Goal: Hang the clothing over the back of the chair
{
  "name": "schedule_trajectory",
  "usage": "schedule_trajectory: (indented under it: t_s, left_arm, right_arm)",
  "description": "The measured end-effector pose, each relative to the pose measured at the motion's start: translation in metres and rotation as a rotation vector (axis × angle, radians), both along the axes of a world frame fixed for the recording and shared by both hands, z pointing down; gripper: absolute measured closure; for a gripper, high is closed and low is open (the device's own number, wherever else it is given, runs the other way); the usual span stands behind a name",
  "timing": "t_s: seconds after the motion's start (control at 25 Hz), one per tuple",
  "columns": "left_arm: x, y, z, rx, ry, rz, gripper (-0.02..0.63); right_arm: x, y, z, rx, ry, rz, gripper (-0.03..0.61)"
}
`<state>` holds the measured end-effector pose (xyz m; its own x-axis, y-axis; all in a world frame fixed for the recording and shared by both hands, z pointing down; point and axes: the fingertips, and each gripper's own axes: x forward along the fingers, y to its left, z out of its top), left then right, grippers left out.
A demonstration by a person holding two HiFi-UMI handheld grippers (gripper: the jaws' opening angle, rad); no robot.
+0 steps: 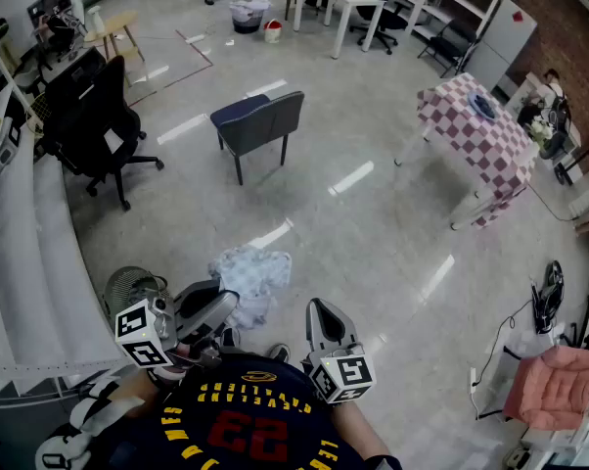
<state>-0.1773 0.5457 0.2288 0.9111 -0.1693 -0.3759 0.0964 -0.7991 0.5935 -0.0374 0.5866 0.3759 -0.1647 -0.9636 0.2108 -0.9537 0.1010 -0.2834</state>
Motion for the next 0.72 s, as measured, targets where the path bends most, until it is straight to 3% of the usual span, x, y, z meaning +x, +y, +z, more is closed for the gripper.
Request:
schedule_trajectory:
  t_s: [0.32, 0.48, 0.72]
  left_arm:
    - [0.024, 0.019, 0.003, -0.004, 0.022, -0.018, 0.592]
    - [0.037, 0.022, 0.008, -0.019, 0.005, -0.016, 0.592]
    - [0.057, 0.001, 0.014, -0.024, -0.018, -0.004, 0.592]
  right_arm:
    - [0.028, 0.021, 0.012, -0.02, 0.012, -0.011, 0.571]
    - [0.043, 0.029, 0.015, -0.013, -0.03, 0.005, 0.571]
    - [0.063, 0.008, 0.022, -0.025, -0.048, 0.027, 0.569]
